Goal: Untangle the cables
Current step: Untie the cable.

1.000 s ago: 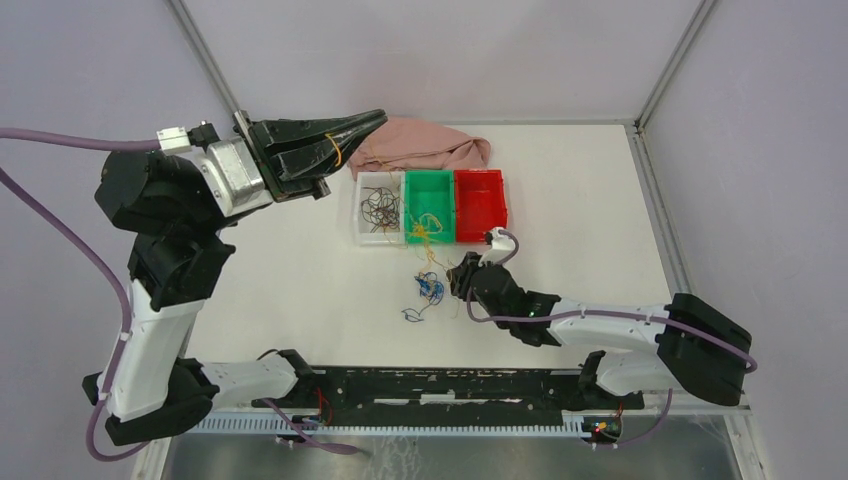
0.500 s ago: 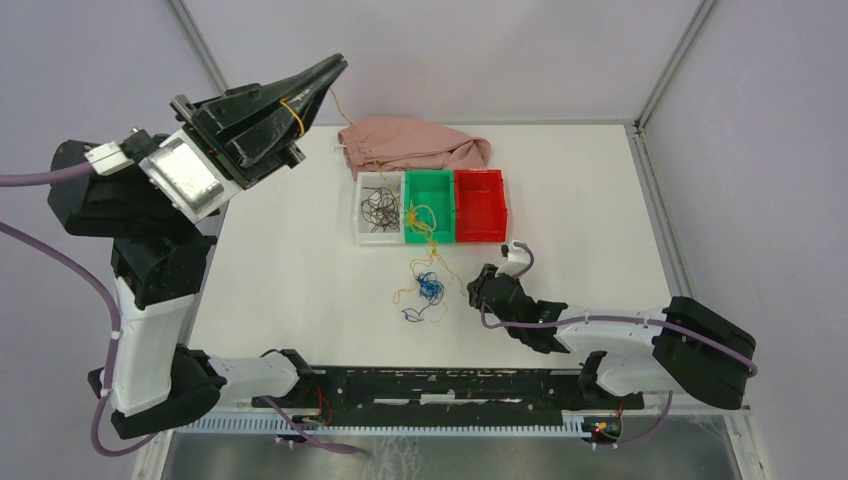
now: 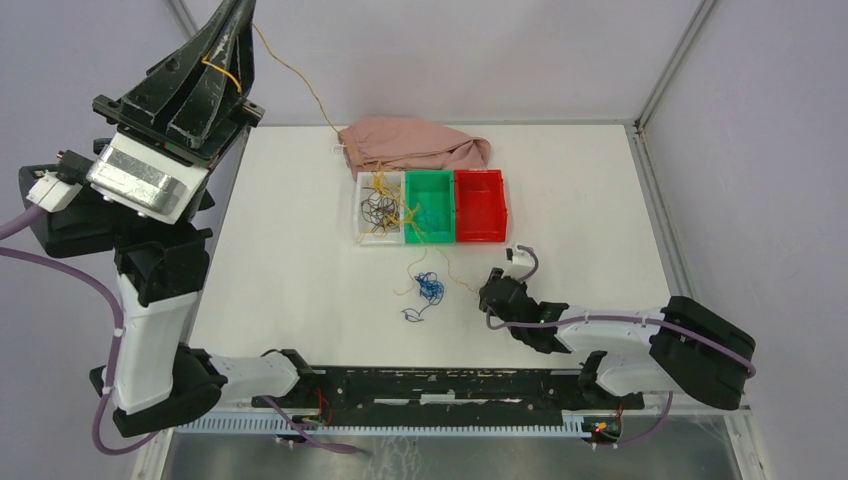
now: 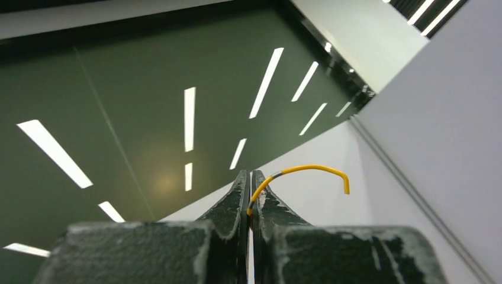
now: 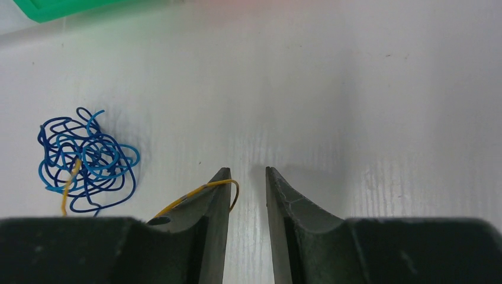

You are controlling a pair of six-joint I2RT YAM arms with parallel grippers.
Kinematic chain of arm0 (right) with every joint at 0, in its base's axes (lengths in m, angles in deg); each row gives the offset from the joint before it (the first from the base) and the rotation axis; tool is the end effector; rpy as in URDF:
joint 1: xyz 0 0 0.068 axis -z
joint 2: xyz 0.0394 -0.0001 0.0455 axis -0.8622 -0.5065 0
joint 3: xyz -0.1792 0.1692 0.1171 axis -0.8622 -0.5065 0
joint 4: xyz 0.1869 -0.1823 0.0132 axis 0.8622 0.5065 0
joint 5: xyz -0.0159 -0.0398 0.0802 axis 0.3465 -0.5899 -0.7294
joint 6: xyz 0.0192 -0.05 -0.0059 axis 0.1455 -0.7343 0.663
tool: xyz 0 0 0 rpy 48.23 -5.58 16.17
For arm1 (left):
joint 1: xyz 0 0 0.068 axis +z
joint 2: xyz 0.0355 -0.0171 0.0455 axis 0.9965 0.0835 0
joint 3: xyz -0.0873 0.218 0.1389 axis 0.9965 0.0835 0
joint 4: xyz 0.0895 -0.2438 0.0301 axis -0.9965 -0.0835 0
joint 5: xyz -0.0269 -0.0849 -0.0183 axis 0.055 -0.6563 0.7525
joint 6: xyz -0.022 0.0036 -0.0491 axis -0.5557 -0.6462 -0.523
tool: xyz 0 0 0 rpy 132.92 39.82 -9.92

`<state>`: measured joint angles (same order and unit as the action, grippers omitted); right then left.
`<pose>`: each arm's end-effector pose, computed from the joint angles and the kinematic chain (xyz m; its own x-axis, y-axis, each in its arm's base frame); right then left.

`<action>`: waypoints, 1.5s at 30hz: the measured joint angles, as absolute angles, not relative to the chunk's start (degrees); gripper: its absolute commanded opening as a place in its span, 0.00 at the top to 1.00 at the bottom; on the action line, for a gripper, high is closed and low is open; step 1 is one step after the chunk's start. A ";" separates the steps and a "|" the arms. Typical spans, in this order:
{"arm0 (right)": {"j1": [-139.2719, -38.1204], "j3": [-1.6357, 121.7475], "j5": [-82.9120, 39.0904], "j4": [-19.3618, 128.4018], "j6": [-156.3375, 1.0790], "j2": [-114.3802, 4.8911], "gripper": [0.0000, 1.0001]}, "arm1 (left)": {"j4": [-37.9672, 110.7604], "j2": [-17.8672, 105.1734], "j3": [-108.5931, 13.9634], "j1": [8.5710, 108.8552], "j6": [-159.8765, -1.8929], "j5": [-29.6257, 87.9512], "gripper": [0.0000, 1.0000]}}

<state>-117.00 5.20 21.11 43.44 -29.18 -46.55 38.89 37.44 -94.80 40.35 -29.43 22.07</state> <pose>0.1342 0.1720 0.1410 -0.5769 0.3415 -0.7420 0.0351 0.9179 0.3952 0.0629 -0.0757 0.6762 0.9509 -0.0742 -0.3004 0.2321 0.8131 0.5338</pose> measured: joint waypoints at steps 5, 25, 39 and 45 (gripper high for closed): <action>-116.30 5.17 21.87 44.82 -29.22 -45.69 0.75 | 45.76 39.71 -96.03 40.35 -25.97 25.50 0.97; -109.74 4.48 29.87 60.38 -21.90 -40.23 1.00 | 58.78 54.42 -119.76 40.35 -6.17 23.77 0.97; -104.78 8.91 27.55 72.10 -18.12 -40.29 0.54 | 58.17 45.92 -106.25 40.35 -2.70 25.48 0.97; -104.76 9.37 14.20 62.11 -32.19 -30.42 0.30 | 50.70 31.05 -80.49 40.35 -11.26 25.09 0.97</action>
<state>-104.76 9.37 14.20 62.11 -32.19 -30.42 50.70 31.05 -80.49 40.35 -11.26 25.09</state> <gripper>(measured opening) 0.624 0.047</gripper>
